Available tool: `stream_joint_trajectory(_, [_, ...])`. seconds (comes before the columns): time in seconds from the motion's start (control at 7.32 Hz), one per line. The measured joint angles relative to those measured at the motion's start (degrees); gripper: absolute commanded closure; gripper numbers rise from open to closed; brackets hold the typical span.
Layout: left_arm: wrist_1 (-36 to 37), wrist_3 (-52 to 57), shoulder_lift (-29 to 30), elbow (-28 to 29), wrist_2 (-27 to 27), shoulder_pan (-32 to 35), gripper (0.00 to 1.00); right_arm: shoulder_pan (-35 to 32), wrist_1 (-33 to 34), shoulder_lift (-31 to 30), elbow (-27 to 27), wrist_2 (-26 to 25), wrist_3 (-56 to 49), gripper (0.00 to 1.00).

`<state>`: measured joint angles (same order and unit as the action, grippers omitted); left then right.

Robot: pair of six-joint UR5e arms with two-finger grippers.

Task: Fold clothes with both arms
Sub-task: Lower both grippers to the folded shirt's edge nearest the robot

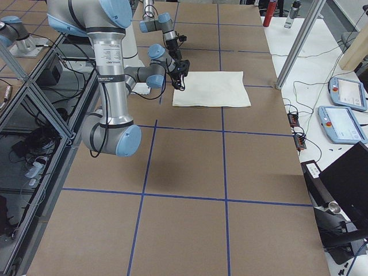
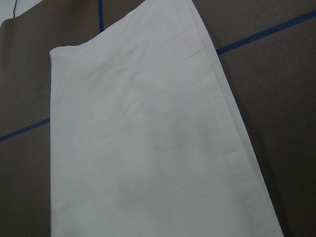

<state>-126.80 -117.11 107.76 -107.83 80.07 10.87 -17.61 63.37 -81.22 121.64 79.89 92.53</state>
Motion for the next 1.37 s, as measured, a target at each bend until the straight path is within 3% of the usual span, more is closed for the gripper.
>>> stream_joint_trajectory(0.68, [-6.82, -1.16, 0.77, 5.03, -4.20, -1.14, 0.21, -0.06, -0.09, -0.04, 0.00, -0.08, 0.19, 0.00])
stream_joint_trajectory(1.37, [-7.15, -0.61, 2.71, 7.77, -4.31, -1.72, 0.21, -0.06, -0.06, -0.08, 0.00, -0.11, 0.20, 0.00])
